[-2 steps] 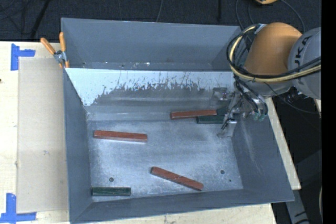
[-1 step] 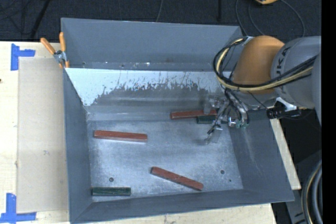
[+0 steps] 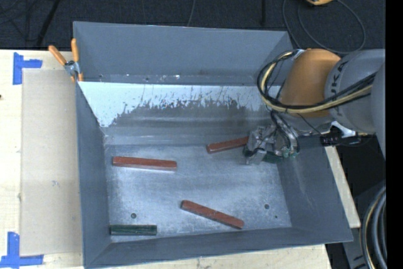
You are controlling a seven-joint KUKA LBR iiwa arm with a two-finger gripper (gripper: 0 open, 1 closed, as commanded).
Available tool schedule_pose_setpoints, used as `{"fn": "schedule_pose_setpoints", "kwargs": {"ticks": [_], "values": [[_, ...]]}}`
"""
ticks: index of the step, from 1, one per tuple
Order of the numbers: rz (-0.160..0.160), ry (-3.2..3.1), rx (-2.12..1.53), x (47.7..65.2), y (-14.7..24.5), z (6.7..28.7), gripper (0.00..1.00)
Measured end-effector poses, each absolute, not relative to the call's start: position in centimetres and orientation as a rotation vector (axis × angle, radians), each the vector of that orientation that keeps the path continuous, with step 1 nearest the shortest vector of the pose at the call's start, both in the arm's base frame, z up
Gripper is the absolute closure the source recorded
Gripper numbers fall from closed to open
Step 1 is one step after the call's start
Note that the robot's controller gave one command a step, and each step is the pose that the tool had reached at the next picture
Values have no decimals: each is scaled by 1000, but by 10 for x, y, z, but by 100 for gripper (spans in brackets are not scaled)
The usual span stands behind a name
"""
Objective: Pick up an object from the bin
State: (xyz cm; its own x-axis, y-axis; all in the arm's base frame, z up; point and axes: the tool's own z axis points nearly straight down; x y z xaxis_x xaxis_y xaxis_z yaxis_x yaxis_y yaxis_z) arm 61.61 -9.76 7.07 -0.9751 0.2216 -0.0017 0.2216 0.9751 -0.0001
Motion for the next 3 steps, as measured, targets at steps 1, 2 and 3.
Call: {"fn": "schedule_pose_setpoints", "kwargs": {"ticks": [1,2,3], "values": [[-1,3120,350,616,-98,71,100],[-1,3120,348,616,-97,72,100],[-1,3121,348,616,-97,73,100]]}}
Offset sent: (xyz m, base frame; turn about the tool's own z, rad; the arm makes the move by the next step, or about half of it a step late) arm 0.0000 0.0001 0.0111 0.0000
